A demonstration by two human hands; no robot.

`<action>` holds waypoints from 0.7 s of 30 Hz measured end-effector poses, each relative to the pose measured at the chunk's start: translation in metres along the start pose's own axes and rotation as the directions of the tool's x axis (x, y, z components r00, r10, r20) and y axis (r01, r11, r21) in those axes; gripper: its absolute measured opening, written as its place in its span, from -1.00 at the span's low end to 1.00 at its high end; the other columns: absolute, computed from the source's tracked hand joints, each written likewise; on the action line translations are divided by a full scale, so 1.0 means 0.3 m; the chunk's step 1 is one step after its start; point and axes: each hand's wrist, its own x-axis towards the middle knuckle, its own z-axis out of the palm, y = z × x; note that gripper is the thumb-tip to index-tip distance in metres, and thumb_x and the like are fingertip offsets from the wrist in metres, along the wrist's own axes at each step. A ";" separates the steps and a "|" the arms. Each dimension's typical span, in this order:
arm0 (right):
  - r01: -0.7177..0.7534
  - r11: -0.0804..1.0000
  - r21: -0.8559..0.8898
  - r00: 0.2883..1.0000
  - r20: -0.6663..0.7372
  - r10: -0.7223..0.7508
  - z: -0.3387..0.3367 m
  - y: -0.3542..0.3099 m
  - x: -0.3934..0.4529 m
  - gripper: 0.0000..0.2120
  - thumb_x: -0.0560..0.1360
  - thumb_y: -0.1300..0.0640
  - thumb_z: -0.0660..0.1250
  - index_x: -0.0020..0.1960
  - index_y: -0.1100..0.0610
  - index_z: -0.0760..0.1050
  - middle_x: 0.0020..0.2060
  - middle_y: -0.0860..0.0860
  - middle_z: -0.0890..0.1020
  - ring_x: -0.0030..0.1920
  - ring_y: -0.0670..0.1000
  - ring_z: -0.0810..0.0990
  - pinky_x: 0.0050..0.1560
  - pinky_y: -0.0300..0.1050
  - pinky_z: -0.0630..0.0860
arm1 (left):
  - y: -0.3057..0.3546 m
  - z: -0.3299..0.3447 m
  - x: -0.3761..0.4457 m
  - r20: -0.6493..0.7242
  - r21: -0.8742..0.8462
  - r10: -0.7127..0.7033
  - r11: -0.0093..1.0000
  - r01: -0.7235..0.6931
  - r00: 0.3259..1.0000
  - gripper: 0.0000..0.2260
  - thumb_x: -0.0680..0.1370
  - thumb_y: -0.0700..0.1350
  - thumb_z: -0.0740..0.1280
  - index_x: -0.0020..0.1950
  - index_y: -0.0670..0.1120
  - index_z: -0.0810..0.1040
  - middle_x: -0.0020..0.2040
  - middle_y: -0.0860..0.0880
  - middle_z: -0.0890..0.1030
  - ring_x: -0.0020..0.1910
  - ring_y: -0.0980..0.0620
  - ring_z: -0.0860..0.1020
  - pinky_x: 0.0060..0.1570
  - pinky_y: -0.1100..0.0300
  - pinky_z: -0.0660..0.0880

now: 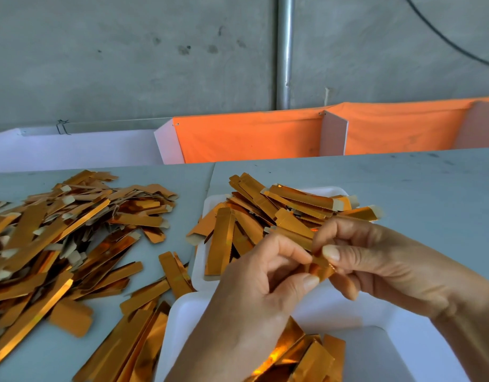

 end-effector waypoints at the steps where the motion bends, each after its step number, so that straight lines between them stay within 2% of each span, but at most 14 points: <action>1: -0.027 0.999 -0.040 0.999 -0.044 0.026 -0.003 -0.001 -0.004 -0.71 0.29 0.03 0.57 -0.12 0.17 0.61 -0.41 0.06 0.50 -0.47 -0.01 0.52 -0.42 -0.25 0.48 | 0.000 0.003 0.001 0.012 0.016 -0.040 0.999 0.040 0.999 -0.91 0.50 -0.08 0.38 -0.04 0.09 0.52 -0.09 0.21 0.67 -0.05 0.28 0.60 -0.11 0.50 0.43; 3: -0.032 0.990 -0.138 0.968 -0.250 -0.003 -0.014 -0.004 -0.002 -0.84 0.34 0.05 0.47 -0.16 0.13 0.62 -0.42 0.07 0.51 -0.45 -0.02 0.53 -0.41 -0.26 0.49 | -0.006 0.015 0.000 0.050 0.108 -0.121 0.988 0.115 0.991 -0.86 0.49 0.02 0.38 0.00 0.12 0.49 -0.07 0.25 0.65 -0.06 0.33 0.57 -0.12 0.50 0.43; 4: -0.013 0.984 -0.175 0.916 -0.398 -0.059 -0.025 -0.001 0.000 -0.89 0.36 0.06 0.43 -0.19 0.10 0.62 -0.42 0.08 0.53 -0.43 -0.02 0.55 -0.39 -0.26 0.51 | -0.009 0.021 -0.002 0.076 0.161 -0.166 0.975 0.153 0.983 -0.82 0.48 0.06 0.38 0.04 0.14 0.47 -0.05 0.27 0.64 -0.05 0.35 0.56 -0.08 0.47 0.45; 6: -0.035 0.951 -0.308 0.743 -0.644 -0.181 -0.056 0.013 0.010 -0.89 0.47 0.10 0.39 -0.22 0.08 0.60 -0.39 0.08 0.60 -0.35 -0.01 0.61 -0.31 -0.18 0.57 | -0.016 0.033 -0.001 0.105 0.273 -0.250 0.938 0.213 0.963 -0.74 0.48 0.11 0.37 0.12 0.16 0.43 0.02 0.25 0.63 0.00 0.32 0.56 0.07 0.34 0.48; 7: -0.127 0.881 -0.455 0.668 -0.696 -0.264 -0.067 0.023 0.017 -0.87 0.51 0.09 0.36 -0.20 0.05 0.60 -0.36 0.04 0.62 -0.29 0.02 0.62 -0.26 -0.14 0.56 | -0.020 0.035 0.001 0.089 0.335 -0.271 0.914 0.227 0.959 -0.71 0.48 0.13 0.36 0.16 0.15 0.42 0.06 0.23 0.61 0.03 0.30 0.55 0.11 0.30 0.48; 8: -0.247 0.762 -0.599 0.639 -0.692 -0.337 -0.071 0.036 0.025 -0.85 0.53 0.05 0.32 -0.19 0.02 0.60 -0.32 0.02 0.64 -0.23 0.05 0.61 -0.25 -0.12 0.51 | -0.025 0.034 0.003 0.058 0.380 -0.274 0.895 0.232 0.960 -0.70 0.49 0.14 0.35 0.18 0.13 0.43 0.08 0.21 0.60 0.06 0.28 0.54 0.12 0.30 0.48; 9: -0.329 0.633 -0.700 0.654 -0.653 -0.382 -0.065 0.047 0.036 -0.84 0.54 0.03 0.29 -0.16 0.00 0.60 -0.26 0.02 0.65 -0.19 0.08 0.59 -0.27 -0.15 0.45 | -0.028 0.031 0.005 0.025 0.401 -0.263 0.886 0.232 0.964 -0.73 0.51 0.14 0.33 0.17 0.12 0.44 0.07 0.20 0.60 0.06 0.27 0.54 0.11 0.32 0.48; 11: -0.359 0.464 -0.810 0.744 -0.549 -0.381 -0.038 0.072 0.058 -0.82 0.55 0.01 0.27 -0.12 0.04 0.60 -0.18 0.04 0.65 -0.18 0.05 0.58 -0.32 -0.28 0.39 | -0.033 0.027 0.007 -0.037 0.417 -0.224 0.882 0.219 0.974 -0.81 0.53 0.12 0.31 0.10 0.12 0.48 0.02 0.20 0.60 0.00 0.28 0.54 0.01 0.40 0.49; 14: -0.334 0.360 -0.871 0.862 -0.437 -0.258 -0.007 0.118 0.096 -0.86 0.53 -0.04 0.30 -0.08 0.00 0.56 -0.18 -0.03 0.60 -0.21 -0.09 0.55 -0.29 -0.35 0.35 | -0.040 0.024 0.005 -0.096 0.452 -0.191 0.866 0.214 0.977 -0.90 0.55 0.08 0.29 0.04 0.13 0.49 -0.03 0.20 0.59 -0.04 0.27 0.54 -0.08 0.45 0.48; 15: -0.351 0.345 -0.870 0.869 -0.440 -0.227 -0.006 0.129 0.106 -0.86 0.53 -0.06 0.31 -0.04 -0.01 0.55 -0.18 -0.04 0.59 -0.21 -0.09 0.54 -0.25 -0.34 0.36 | -0.044 0.027 0.006 -0.103 0.474 -0.183 0.855 0.210 0.978 -0.90 0.56 0.07 0.28 0.05 0.13 0.49 -0.01 0.20 0.59 -0.02 0.25 0.54 -0.08 0.46 0.48; 17: -0.406 0.348 -0.845 0.838 -0.496 -0.228 -0.012 0.139 0.121 -0.85 0.51 -0.08 0.33 -0.01 -0.03 0.53 -0.17 -0.05 0.58 -0.19 -0.07 0.53 -0.23 -0.28 0.39 | -0.049 0.034 0.009 -0.098 0.519 -0.165 0.833 0.192 0.981 -0.88 0.57 0.06 0.26 0.09 0.13 0.48 0.03 0.19 0.59 0.02 0.21 0.54 -0.02 0.42 0.49; 21: -0.490 0.318 -0.811 0.771 -0.574 -0.275 -0.029 0.150 0.141 -0.90 0.51 0.04 0.33 0.03 -0.04 0.55 -0.11 -0.02 0.61 -0.14 0.00 0.58 -0.16 -0.17 0.52 | -0.044 0.043 0.014 -0.091 0.543 -0.156 0.820 0.180 0.984 -0.85 0.58 0.05 0.25 0.14 0.13 0.47 0.06 0.18 0.58 0.04 0.19 0.54 0.05 0.34 0.51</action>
